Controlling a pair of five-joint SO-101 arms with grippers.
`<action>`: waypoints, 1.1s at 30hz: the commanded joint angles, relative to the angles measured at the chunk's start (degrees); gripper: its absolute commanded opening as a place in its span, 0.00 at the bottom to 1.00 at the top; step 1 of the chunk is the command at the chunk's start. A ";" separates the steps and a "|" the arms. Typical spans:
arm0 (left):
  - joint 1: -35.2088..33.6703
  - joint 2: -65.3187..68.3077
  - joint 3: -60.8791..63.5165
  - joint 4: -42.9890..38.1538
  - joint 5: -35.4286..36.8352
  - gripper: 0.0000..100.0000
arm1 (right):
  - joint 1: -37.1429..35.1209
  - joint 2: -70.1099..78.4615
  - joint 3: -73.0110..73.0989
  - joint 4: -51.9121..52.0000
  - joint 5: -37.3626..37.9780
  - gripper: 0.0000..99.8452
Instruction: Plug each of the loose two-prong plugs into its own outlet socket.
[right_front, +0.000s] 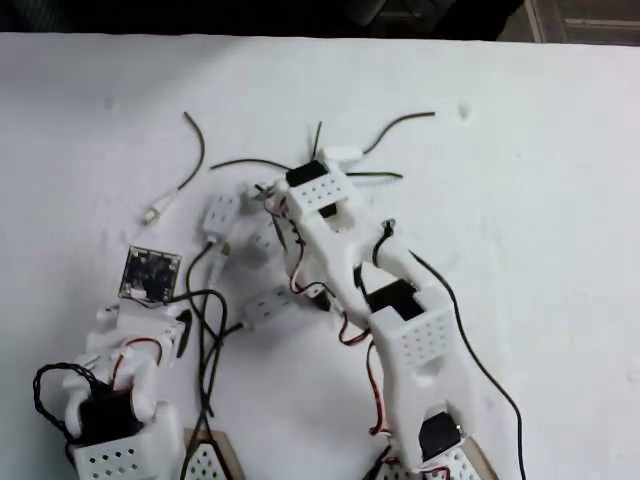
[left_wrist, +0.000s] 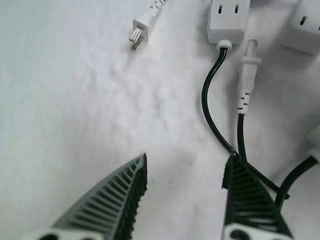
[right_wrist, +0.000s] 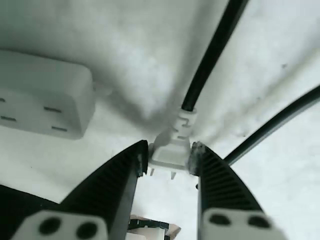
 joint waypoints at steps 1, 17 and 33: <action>-0.57 -0.48 -0.26 0.26 -0.09 0.25 | -0.75 -4.53 -1.93 1.01 -0.44 0.13; -0.57 -0.48 -0.26 0.26 -0.09 0.25 | 7.34 -13.41 -3.52 0.66 5.54 0.02; -0.57 -0.48 -0.18 0.26 -0.09 0.25 | 3.47 -12.35 -2.90 -21.32 6.95 0.02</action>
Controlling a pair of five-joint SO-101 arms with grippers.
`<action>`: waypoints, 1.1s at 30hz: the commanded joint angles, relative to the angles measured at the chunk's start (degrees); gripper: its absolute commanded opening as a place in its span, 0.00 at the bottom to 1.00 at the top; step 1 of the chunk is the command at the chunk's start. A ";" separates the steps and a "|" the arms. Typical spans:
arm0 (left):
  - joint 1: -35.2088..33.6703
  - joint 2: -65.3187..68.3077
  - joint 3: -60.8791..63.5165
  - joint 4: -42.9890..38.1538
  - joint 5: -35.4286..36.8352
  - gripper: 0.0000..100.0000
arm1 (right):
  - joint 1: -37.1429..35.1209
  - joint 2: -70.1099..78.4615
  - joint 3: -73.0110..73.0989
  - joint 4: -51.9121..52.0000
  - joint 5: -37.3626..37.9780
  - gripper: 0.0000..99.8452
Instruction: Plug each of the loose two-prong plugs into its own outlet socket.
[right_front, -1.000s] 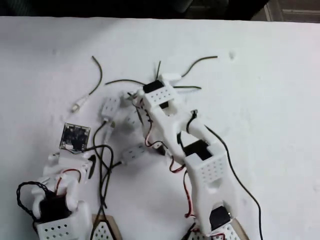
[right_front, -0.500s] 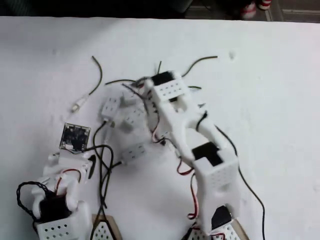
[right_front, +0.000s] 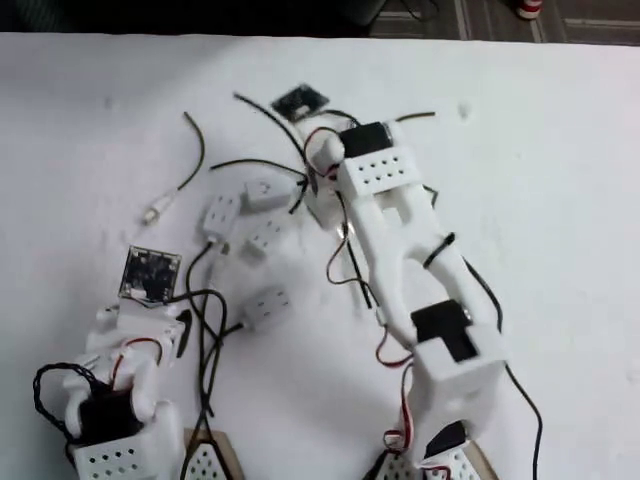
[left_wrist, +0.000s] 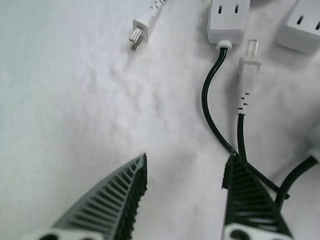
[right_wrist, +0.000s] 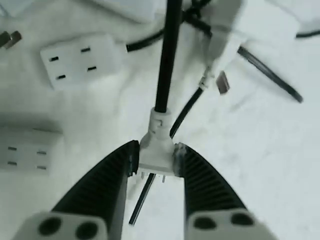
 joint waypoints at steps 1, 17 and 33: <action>-0.57 -0.48 -0.18 0.26 -0.09 0.25 | -4.26 4.09 -1.58 -4.44 0.26 0.02; -0.57 -0.48 -0.18 0.26 -0.09 0.25 | -9.71 9.27 -13.71 8.48 -7.47 0.19; -0.57 -0.48 -0.18 0.26 -0.09 0.25 | -11.12 14.81 -14.59 8.22 -6.95 0.19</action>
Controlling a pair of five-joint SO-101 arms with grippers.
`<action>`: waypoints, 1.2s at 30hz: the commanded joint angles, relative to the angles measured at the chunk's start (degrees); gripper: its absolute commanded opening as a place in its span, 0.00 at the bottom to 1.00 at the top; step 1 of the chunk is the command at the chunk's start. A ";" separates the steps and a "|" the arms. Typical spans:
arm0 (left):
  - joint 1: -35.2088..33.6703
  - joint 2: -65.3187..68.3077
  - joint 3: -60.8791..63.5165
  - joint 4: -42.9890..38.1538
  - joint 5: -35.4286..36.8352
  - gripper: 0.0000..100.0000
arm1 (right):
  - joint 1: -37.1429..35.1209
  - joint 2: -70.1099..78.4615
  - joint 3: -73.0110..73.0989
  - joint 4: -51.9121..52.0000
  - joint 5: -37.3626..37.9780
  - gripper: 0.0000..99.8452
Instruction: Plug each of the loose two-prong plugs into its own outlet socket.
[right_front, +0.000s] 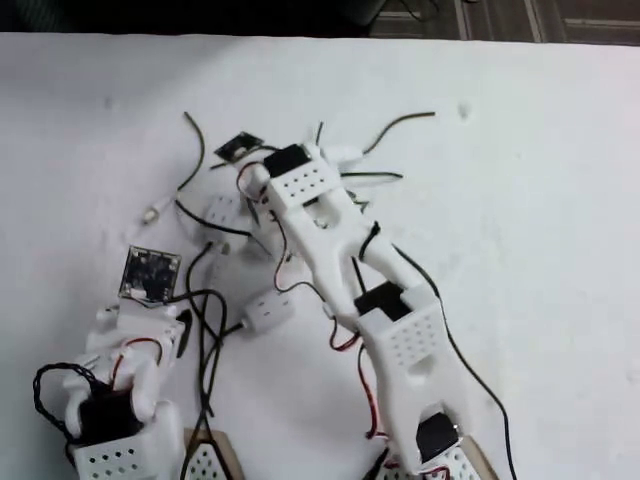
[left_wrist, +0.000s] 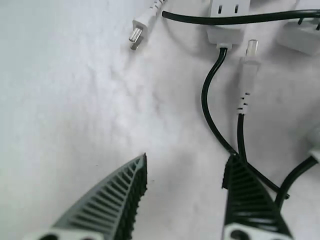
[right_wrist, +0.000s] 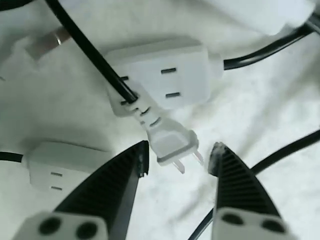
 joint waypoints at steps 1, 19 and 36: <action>-0.57 -0.48 -0.18 0.26 -0.09 0.25 | -1.27 -2.07 -2.20 0.04 0.00 0.19; -0.57 -0.48 -0.18 0.26 -0.09 0.25 | -4.53 -6.02 -2.20 4.70 8.18 0.16; -0.57 -0.48 -0.18 0.26 -0.09 0.25 | -5.67 5.05 -2.20 -0.40 11.16 0.16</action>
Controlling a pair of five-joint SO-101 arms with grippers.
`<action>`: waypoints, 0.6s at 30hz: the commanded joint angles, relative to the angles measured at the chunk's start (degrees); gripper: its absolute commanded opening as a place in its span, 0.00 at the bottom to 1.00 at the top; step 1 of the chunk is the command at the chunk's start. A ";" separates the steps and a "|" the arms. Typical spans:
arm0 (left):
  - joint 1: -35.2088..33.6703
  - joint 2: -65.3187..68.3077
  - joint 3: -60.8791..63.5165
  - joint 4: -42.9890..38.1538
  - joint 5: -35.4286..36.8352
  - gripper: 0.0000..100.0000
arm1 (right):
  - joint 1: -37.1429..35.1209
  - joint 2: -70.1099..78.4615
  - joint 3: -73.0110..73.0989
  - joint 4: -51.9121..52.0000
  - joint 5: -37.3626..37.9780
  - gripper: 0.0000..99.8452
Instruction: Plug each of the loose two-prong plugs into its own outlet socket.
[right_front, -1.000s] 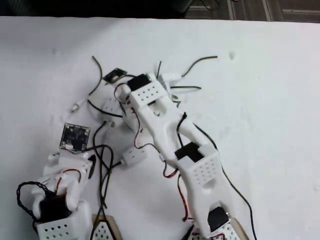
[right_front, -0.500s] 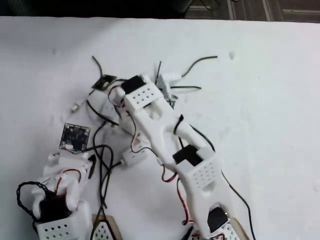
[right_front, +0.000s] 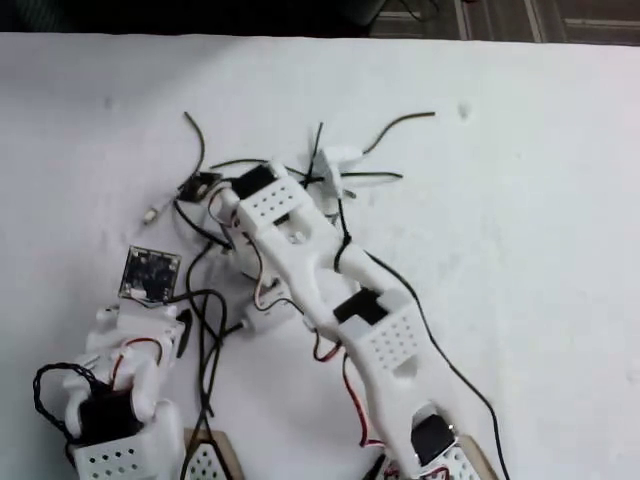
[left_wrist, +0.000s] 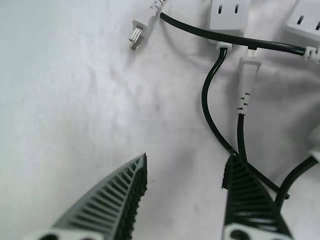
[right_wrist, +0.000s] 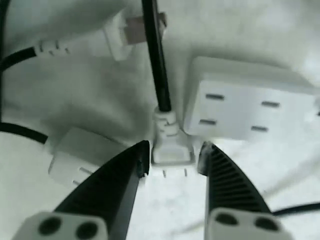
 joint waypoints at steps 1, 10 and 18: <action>-0.57 -0.48 -0.18 0.26 -0.09 0.25 | 0.04 1.19 -1.93 -0.40 0.44 0.16; -0.57 -0.48 -0.18 0.26 -0.09 0.25 | -0.31 -8.13 -1.85 4.70 0.53 0.02; -0.57 -0.48 -0.09 0.09 -0.09 0.25 | 1.27 -27.74 2.29 9.89 -0.26 0.02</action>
